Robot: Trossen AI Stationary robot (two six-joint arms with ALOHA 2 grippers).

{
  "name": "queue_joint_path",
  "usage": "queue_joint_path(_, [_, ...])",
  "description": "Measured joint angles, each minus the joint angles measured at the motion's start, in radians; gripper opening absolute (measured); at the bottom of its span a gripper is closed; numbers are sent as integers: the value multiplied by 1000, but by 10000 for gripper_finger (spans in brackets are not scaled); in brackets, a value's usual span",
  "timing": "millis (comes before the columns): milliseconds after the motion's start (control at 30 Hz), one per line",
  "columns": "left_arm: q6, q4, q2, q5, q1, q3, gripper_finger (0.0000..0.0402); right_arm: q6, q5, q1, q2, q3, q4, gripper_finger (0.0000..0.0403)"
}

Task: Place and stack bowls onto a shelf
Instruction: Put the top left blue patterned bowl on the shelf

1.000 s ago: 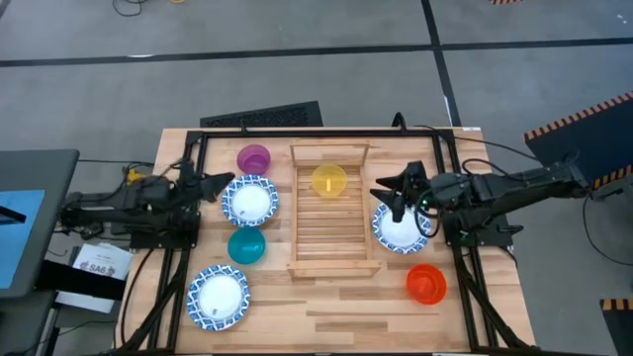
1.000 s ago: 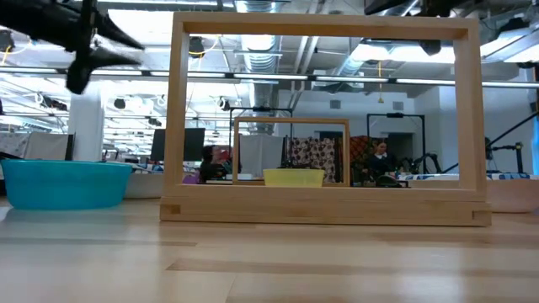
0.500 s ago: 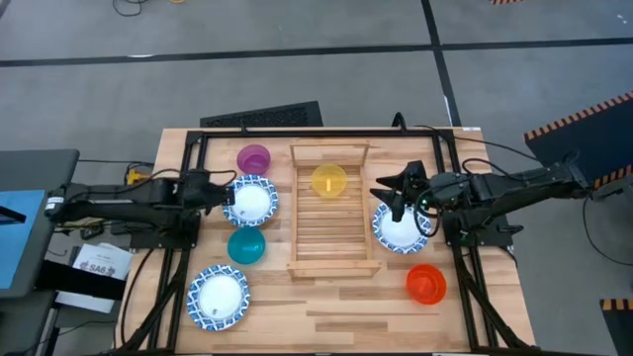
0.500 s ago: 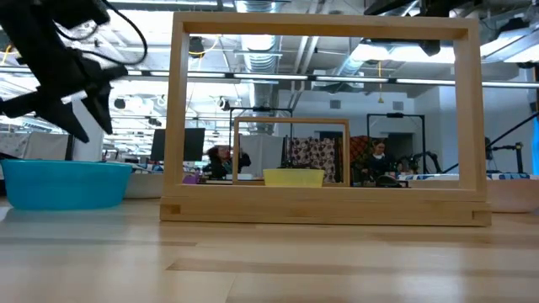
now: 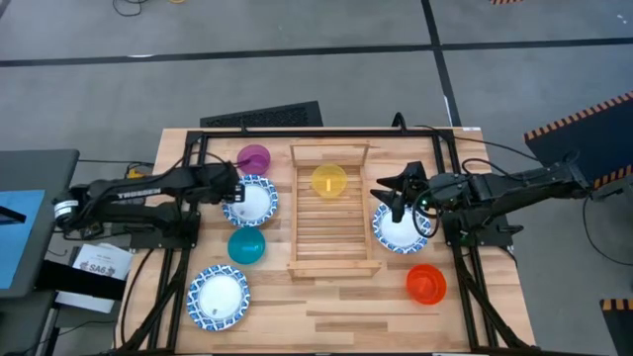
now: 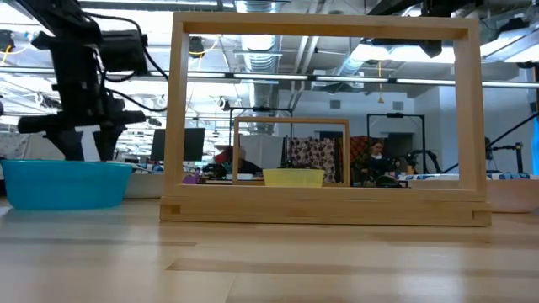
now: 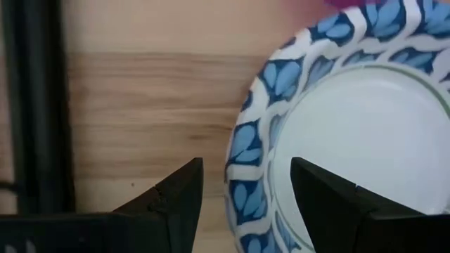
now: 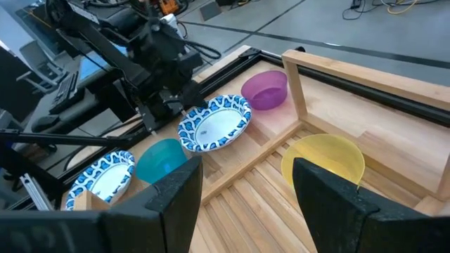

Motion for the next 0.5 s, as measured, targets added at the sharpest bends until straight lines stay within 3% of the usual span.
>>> queue_joint_path(300, [130,33,74,129,122,0,193,0,0,0,0,0,0,248])
queue_joint_path(400, [175,33,100,163,145,0,161,1,0,0,0,0,2,248])
queue_joint_path(500, [195,17,121,167,156,0,104,7,0,0,0,0,3,248])
